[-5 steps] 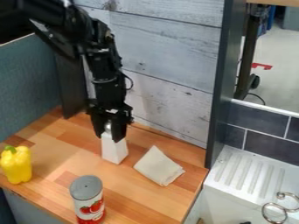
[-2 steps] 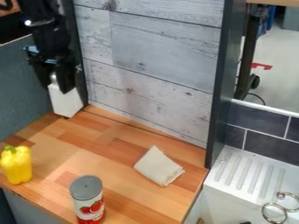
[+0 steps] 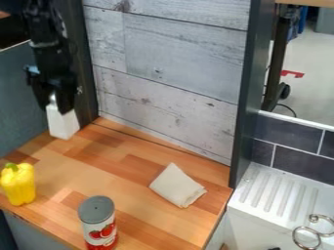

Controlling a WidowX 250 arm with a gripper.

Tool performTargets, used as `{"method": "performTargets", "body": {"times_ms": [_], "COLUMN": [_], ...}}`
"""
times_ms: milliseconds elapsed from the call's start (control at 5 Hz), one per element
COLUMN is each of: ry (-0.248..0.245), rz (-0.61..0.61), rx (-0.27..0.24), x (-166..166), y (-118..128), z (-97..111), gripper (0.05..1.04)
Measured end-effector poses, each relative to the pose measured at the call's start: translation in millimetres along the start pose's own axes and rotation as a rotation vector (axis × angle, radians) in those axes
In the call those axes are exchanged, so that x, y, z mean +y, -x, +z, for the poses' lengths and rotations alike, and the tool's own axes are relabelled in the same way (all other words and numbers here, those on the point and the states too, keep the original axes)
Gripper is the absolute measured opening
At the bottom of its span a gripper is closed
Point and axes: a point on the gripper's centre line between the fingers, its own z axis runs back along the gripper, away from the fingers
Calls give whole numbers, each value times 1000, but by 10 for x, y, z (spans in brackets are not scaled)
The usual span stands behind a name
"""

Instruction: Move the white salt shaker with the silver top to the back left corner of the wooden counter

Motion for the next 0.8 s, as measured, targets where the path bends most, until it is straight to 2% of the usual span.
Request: {"method": "performTargets", "body": {"times_ms": [400,600,800], "ry": [-27,-10,42], "rz": [40,24,15], "rx": [68,77,63], "x": [137,145,110], "y": [-116,-180,-225], "z": [-398,-500,-533], "gripper": [613,613,613]}}
